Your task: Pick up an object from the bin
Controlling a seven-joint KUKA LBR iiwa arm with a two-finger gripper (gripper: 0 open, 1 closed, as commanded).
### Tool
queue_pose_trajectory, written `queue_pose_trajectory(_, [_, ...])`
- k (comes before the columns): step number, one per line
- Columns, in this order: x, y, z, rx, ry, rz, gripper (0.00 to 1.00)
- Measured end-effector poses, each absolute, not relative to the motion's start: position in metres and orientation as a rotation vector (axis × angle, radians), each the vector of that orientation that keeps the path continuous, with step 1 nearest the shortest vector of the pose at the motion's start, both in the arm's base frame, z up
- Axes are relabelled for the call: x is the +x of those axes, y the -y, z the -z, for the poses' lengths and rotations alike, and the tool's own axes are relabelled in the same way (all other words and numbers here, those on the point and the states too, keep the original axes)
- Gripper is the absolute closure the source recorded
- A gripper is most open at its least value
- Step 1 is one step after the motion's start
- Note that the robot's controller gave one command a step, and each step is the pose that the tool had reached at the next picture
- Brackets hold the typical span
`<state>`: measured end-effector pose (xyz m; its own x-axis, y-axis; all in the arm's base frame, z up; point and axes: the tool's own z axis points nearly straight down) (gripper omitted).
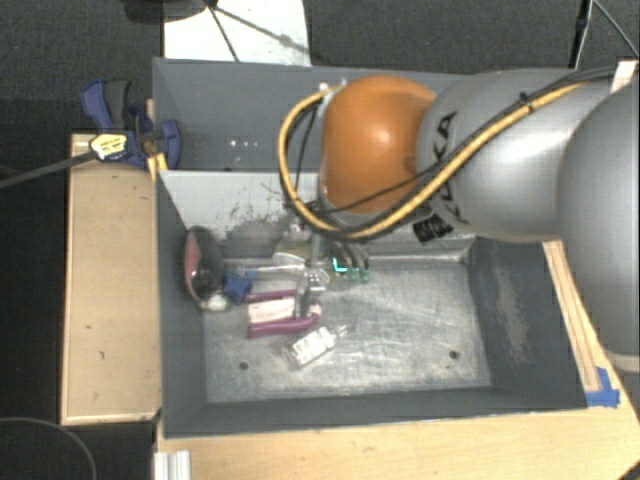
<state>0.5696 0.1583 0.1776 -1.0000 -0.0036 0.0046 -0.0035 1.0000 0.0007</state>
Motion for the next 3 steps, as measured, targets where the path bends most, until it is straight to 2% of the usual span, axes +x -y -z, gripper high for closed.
queue_pose_trajectory(1, [0.585,-0.189,-0.094,-0.036,3.158,0.007,0.00])
queue_pose_trajectory(2, [0.584,-0.190,-0.091,-0.036,3.157,0.010,1.00])
queue_pose_trajectory(3, [0.583,-0.188,-0.220,-0.006,3.152,0.005,1.00])
